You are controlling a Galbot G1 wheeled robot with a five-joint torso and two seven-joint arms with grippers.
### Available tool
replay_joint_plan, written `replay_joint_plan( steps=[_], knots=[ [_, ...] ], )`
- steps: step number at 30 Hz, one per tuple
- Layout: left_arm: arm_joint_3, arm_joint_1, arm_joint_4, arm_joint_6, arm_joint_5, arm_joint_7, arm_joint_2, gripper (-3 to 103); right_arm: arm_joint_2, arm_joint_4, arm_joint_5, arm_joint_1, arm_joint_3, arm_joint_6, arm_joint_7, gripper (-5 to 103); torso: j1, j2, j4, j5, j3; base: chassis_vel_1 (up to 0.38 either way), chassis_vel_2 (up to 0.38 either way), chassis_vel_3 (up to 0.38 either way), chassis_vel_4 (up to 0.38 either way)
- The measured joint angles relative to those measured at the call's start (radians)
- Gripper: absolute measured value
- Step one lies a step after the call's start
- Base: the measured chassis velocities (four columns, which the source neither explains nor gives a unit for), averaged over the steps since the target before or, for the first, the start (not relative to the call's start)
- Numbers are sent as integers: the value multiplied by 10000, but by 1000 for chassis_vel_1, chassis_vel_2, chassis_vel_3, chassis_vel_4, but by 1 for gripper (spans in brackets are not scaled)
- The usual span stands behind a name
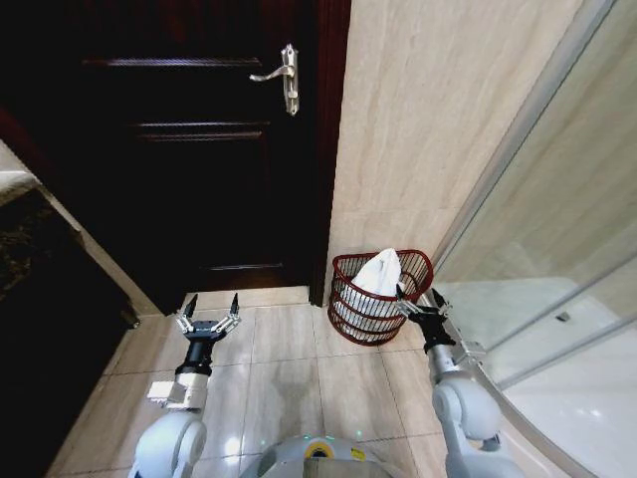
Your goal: Discard the used towel into the hamper.
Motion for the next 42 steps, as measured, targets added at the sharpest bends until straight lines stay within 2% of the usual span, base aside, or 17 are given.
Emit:
replay_joint_plan(
  steps=[12,42],
  knots=[
    [122,15,41,-45,62,-6,-58,100,103,-6,-100,-375,10,273,-111,100,-2,44,0,0,29,0,0,0,0],
    [98,9,145,-204,10,-19,-61,100,-19,336,-234,-571,-158,184,-123,100,-3,84,0,0,56,16,-18,-14,17]
  ],
)
